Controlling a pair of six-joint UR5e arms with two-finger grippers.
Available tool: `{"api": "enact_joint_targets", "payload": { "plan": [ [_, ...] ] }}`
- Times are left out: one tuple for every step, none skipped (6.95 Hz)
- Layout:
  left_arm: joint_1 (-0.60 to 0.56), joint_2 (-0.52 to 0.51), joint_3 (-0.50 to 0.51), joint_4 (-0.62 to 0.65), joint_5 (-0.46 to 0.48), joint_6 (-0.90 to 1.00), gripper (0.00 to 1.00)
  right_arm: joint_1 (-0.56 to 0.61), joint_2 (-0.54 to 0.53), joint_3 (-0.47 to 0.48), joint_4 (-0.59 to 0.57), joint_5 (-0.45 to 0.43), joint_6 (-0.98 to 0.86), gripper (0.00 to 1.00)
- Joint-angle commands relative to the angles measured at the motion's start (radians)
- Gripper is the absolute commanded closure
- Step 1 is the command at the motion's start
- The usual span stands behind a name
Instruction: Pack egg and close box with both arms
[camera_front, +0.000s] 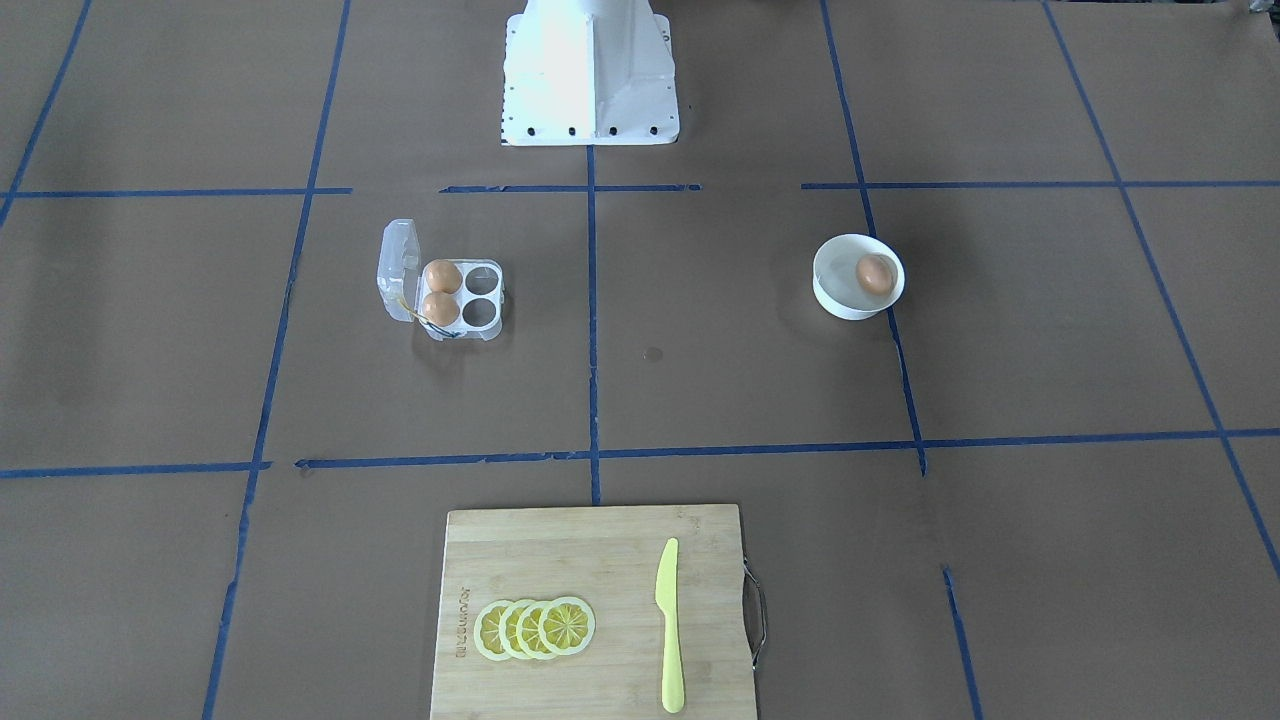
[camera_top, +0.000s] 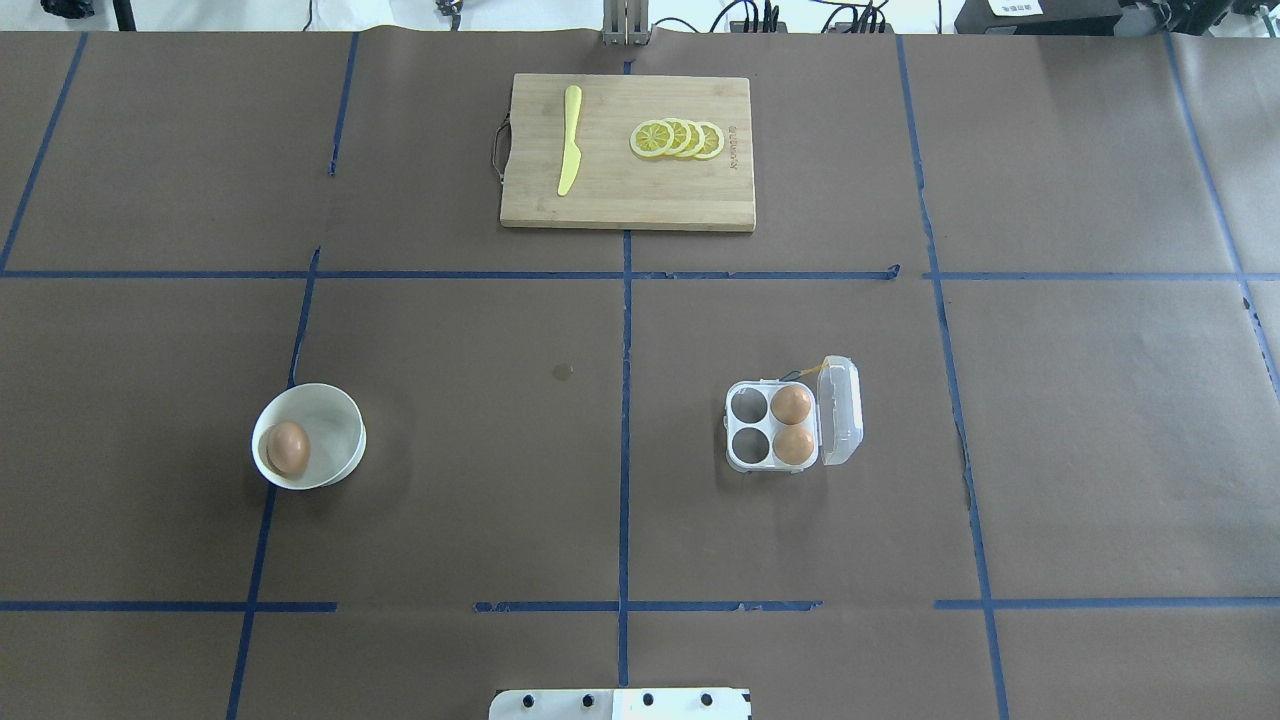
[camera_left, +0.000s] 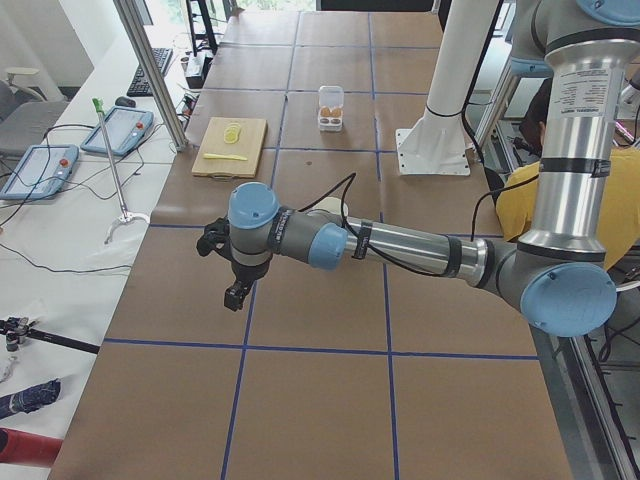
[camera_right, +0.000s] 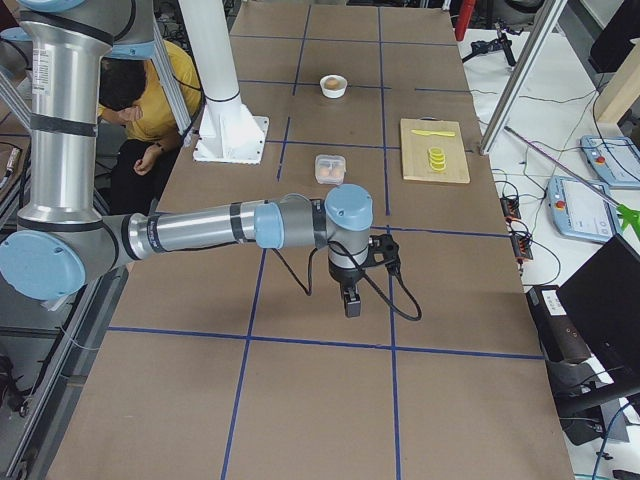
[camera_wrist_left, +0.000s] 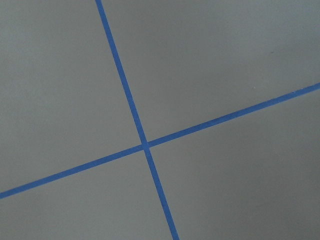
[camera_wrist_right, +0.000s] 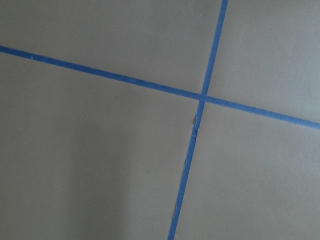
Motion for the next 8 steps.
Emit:
{"api": "enact_joint_targets", "payload": {
  "plan": [
    [0.0, -0.003, 0.004, -0.127, -0.027, 0.006, 0.0, 0.001, 0.019, 0.016, 0.006, 0.006, -0.013, 0.0],
    [0.002, -0.023, 0.03, -0.321, -0.012, 0.002, 0.0, 0.001, 0.013, 0.016, 0.037, 0.013, -0.028, 0.0],
    [0.005, -0.036, 0.079, -0.497, -0.016, -0.008, 0.0, 0.001, 0.006, 0.009, 0.043, 0.057, -0.021, 0.0],
    [0.005, -0.035, 0.067, -0.526, -0.069, -0.023, 0.0, 0.001, -0.01, 0.009, 0.043, 0.092, -0.019, 0.0],
    [0.009, -0.037, 0.066, -0.546, -0.094, -0.037, 0.0, 0.001, -0.008, 0.018, 0.045, 0.092, -0.016, 0.0],
    [0.061, -0.029, 0.064, -0.683, -0.111, -0.049, 0.0, 0.001, -0.007, 0.021, 0.046, 0.092, 0.002, 0.0],
    [0.171, -0.024, 0.064, -0.686, -0.099, -0.093, 0.0, 0.001, -0.008, 0.022, 0.046, 0.092, 0.022, 0.0],
    [0.234, -0.023, 0.043, -0.689, -0.091, -0.3, 0.0, 0.001, -0.007, 0.025, 0.046, 0.092, 0.042, 0.0]
  ]
}}
